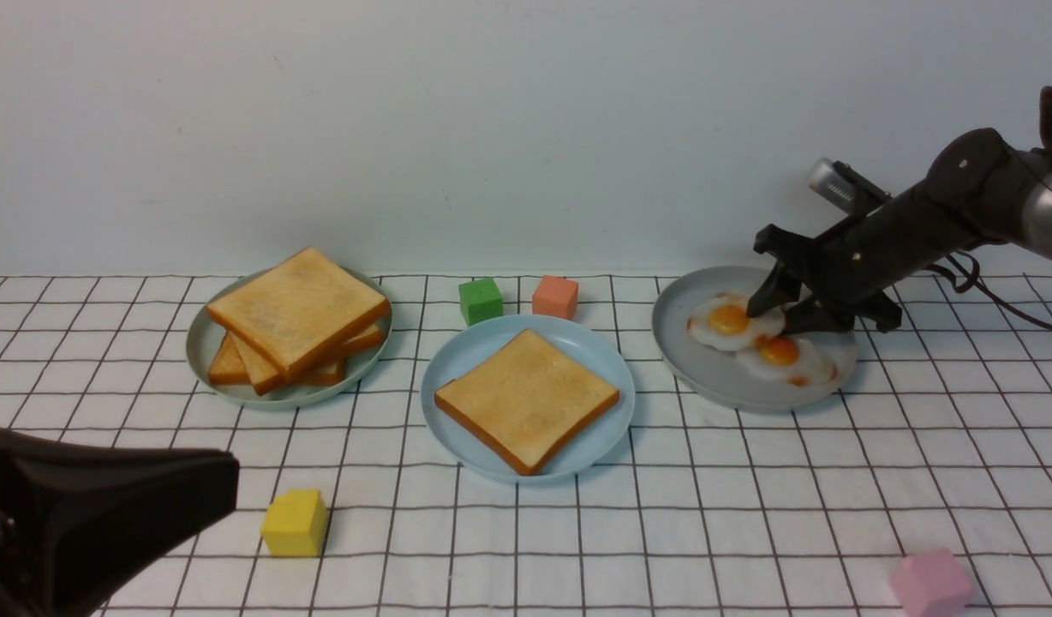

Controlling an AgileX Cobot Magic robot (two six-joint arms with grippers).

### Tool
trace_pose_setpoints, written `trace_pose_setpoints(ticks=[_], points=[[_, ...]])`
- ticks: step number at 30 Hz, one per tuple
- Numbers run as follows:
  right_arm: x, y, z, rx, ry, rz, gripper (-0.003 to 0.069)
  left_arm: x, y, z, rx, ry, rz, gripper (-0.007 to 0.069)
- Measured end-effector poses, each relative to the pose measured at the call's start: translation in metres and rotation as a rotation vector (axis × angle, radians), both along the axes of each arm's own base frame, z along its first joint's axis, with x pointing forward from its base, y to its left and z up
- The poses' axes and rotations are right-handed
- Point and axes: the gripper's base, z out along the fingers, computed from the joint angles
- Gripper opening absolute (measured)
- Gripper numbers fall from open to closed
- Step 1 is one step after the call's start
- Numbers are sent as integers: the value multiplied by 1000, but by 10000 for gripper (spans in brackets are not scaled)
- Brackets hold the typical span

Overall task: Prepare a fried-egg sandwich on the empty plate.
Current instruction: Use the right arm to grab a fried egg, then use the right arm to place the fried egg on the slice of bread in the middle

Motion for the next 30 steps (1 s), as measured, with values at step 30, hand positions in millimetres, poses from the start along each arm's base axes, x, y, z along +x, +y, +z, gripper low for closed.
trace_pose_setpoints(ticks=[30], points=[[-85,164,87,213,-89,464,67,3,4,1,77,-65,22,-3]])
